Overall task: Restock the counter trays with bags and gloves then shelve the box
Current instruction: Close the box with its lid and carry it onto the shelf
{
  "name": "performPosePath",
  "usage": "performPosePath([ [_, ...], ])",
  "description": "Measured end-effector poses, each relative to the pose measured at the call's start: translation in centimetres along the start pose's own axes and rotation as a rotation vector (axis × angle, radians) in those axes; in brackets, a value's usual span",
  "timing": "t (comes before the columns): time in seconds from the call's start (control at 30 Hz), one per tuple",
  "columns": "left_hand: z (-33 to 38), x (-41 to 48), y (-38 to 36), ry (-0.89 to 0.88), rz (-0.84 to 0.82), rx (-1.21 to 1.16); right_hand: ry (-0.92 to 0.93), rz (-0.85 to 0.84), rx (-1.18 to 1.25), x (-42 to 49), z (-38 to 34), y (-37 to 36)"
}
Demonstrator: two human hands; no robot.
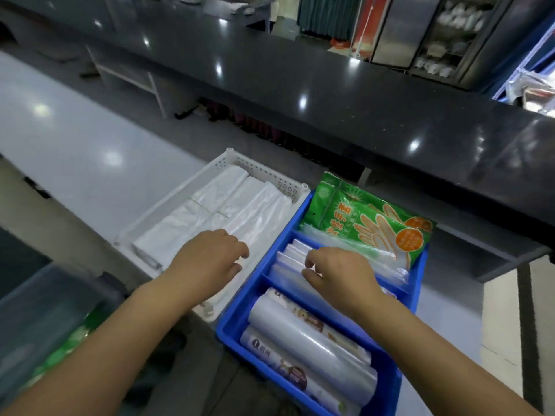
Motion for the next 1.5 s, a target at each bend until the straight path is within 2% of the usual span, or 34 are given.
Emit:
performPosePath([
  [0.27, -8.1, -11.5, 0.2, 0.206, 0.022, -0.063, 0.143, -0.015, 0.019, 1.7, -12.8, 0.3],
  [0.5, -19.1, -26.9, -1.7, 0.402, 0.002, -0.072, 0.219, -0.034, -0.038, 2.0, -28.7, -4.6],
  [0.77, -30.7, -41.8, -6.8, 0.678, -0.087, -0.136, 0.205, -0.241, -0.026, 1.9, -42.9, -12.4],
  [0.93, -35.5, -44.2, -8.6, 0.742, -0.138, -0.166, 0.187, -0.307, -0.060, 3.4, -46.0, -16.2],
  [1.27, -43.4, -41.9, -11.1, 0.769, -0.233, -0.171, 0.150, -0.420, -0.005, 11.0, -47.2, -23.2],
  [1.5, -48.8, -39.0, -11.7, 0.790, -0.205, -0.197, 0.102, -0.484, 0.049, 14.6, -48.7, -25.5],
])
Point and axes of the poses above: each hand's wrist, its own x-axis towards the middle knuckle, its own y-axis out of the back of the hand, z = x × y, the point moved 2 cm from there along x, towards the middle knuckle, and after that the axes turned 2 degrees about -z, right-handed, at the moved point
